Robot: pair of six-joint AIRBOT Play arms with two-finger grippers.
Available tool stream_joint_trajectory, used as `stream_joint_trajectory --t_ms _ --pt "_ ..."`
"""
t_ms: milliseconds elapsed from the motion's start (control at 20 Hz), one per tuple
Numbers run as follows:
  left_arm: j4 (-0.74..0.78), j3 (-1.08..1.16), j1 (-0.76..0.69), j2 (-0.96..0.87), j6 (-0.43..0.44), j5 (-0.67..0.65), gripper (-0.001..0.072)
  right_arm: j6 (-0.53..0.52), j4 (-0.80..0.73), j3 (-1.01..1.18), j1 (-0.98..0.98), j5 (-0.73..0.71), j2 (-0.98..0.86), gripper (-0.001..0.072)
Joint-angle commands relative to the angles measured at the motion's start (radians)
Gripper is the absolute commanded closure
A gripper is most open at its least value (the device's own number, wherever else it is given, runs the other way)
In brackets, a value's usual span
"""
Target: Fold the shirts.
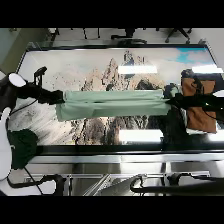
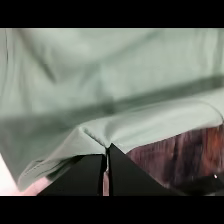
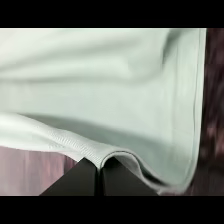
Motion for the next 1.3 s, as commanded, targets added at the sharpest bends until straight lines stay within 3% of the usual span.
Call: stream_joint_trajectory --t_ms 0,200,300,350,400,450,550,600,700,1050,1100,1150,1200,1250 --pt "-0.005 0.232 -0.04 -0.221 -0.003 0.019 0.0681 -0.039 0.043 0.138 0.06 -0.122 -0.163 0.0694" --pt "-0.005 0.378 -0.076 -0.433 -0.005 0.071 0.0681 -0.045 0.043 0.188 0.074 -0.173 -0.327 0.0693" --pt "-0.005 0.438 -0.086 -0.509 -0.026 0.027 0.068 -0.051 0.042 0.188 0.073 -0.175 -0.356 0.0693" --pt "-0.004 0.466 -0.089 -0.537 -0.035 -0.003 0.0642 -0.074 0.041 0.189 0.073 -0.173 -0.352 0.0689" --pt "-0.004 0.494 -0.089 -0.554 -0.04 -0.026 0.0382 -0.084 0.039 0.197 0.07 -0.165 -0.342 0.0594" --pt "-0.004 0.53 -0.086 -0.565 -0.049 -0.04 0.0077 -0.098 0.031 0.216 0.061 -0.139 -0.329 0.0425" --pt "-0.006 0.601 -0.07 -0.559 -0.077 -0.041 0.005 -0.101 -0.056 0.254 0.035 -0.114 -0.298 0.0336" --pt "-0.005 0.619 -0.061 -0.544 -0.084 -0.039 0.0049 -0.09 -0.094 0.261 0.019 -0.117 -0.286 0.0185" --pt "-0.006 0.585 -0.041 -0.482 -0.095 -0.017 0.0048 -0.066 -0.101 0.261 -0.006 -0.113 -0.291 0.0112" --pt "-0.006 0.441 -0.036 -0.312 -0.093 -0.042 0.0049 -0.072 0.029 0.261 0.032 -0.064 -0.4 0.012" --pt "-0.006 0.44 -0.047 -0.299 -0.093 -0.055 0.0049 -0.082 0.038 0.261 0.043 -0.062 -0.41 0.0196" --pt "-0.006 0.44 -0.059 -0.289 -0.093 -0.068 0.005 -0.082 0.04 0.261 0.052 -0.062 -0.419 0.0349" --pt "-0.006 0.44 -0.074 -0.282 -0.09 -0.081 0.0051 -0.082 0.041 0.262 0.062 -0.068 -0.429 0.0379" --pt "-0.007 0.44 -0.093 -0.28 -0.09 -0.089 0.0126 -0.083 0.044 0.262 0.066 -0.074 -0.435 0.0521"
